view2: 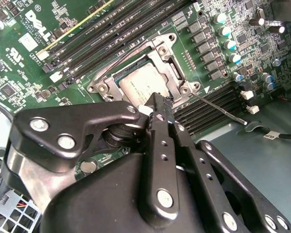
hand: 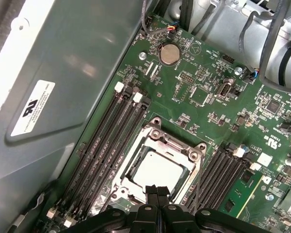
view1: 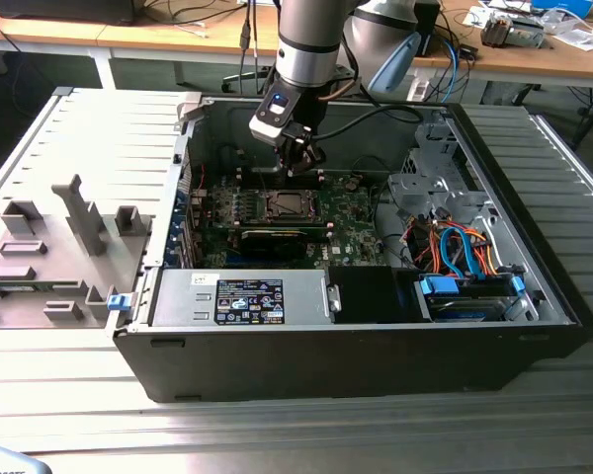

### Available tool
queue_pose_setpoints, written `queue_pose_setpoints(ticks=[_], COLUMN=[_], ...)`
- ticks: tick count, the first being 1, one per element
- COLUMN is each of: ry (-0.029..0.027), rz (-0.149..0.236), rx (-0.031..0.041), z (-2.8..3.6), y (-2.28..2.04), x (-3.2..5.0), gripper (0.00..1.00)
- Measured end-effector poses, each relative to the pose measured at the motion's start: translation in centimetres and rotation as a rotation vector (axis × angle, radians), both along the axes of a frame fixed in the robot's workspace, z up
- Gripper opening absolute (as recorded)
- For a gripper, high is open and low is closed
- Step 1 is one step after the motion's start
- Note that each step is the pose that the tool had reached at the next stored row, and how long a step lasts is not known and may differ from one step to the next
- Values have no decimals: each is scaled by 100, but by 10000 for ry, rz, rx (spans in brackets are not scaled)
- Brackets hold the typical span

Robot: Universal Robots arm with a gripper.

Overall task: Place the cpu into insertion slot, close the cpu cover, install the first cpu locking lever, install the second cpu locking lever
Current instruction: 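Install the first cpu locking lever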

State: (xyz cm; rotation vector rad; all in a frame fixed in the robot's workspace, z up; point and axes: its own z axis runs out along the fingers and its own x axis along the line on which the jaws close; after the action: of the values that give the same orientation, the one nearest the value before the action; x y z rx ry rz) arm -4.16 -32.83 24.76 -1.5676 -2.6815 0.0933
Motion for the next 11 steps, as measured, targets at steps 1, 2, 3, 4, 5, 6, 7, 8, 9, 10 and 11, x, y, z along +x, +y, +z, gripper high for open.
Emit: queue_pose_setpoints(ticks=[1, 2, 3, 4, 5, 6, 7, 8, 9, 10, 11], ry=[1, 0, 1, 0, 0, 0, 1, 0, 0, 0, 0], rz=[13, 29, 37, 46, 60, 73, 81, 99, 114, 126, 135], rx=[0, 0, 0, 0, 0, 0, 0, 0, 0, 0, 0], z=[0, 0, 0, 0, 0, 0, 0, 0, 0, 0, 0], y=[0, 0, 0, 0, 0, 0, 0, 0, 0, 0, 0], x=[0, 0, 0, 0, 0, 0, 0, 0, 0, 0, 0], gripper=[11, 11, 11, 11, 11, 11, 11, 11, 11, 11, 11])
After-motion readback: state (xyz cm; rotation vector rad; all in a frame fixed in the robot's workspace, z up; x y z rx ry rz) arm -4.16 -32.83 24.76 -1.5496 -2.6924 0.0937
